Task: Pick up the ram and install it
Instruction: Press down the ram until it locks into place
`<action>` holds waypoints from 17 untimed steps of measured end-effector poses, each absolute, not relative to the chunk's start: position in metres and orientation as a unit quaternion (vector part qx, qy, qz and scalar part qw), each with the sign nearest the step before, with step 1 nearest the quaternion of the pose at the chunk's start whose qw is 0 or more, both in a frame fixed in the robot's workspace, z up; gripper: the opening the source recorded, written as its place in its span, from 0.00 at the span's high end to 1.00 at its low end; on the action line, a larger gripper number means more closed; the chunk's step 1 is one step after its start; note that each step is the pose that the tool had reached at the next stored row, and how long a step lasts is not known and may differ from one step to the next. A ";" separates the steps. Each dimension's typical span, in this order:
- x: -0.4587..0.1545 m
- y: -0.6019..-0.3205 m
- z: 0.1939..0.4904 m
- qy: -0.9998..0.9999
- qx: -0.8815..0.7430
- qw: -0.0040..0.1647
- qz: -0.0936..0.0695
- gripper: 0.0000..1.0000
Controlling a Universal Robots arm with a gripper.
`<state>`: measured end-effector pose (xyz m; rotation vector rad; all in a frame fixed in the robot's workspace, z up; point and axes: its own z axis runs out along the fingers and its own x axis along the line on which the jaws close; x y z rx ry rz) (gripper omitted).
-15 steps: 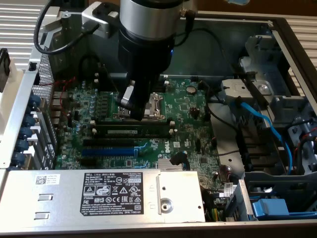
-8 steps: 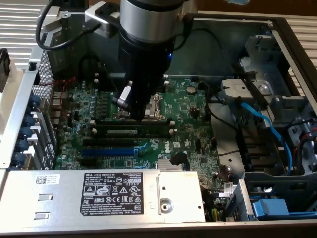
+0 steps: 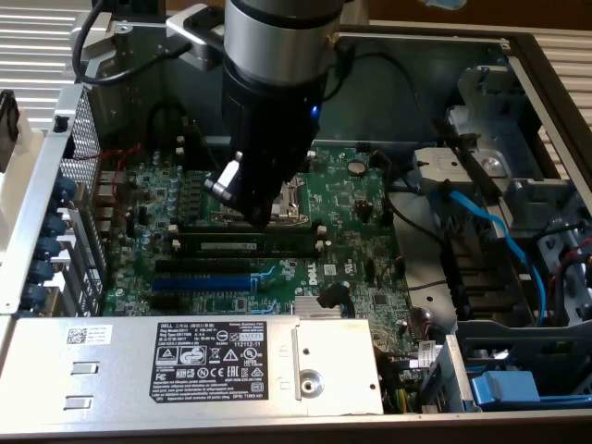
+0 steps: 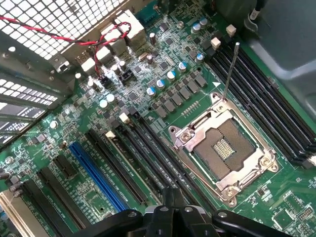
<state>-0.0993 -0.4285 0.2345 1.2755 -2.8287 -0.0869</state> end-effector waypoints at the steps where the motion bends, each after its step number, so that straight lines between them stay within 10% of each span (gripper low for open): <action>1: -0.099 -0.429 0.234 -0.914 0.404 0.019 -0.028 0.90; 17: -0.099 -0.428 0.229 -0.953 0.300 0.016 -0.030 0.90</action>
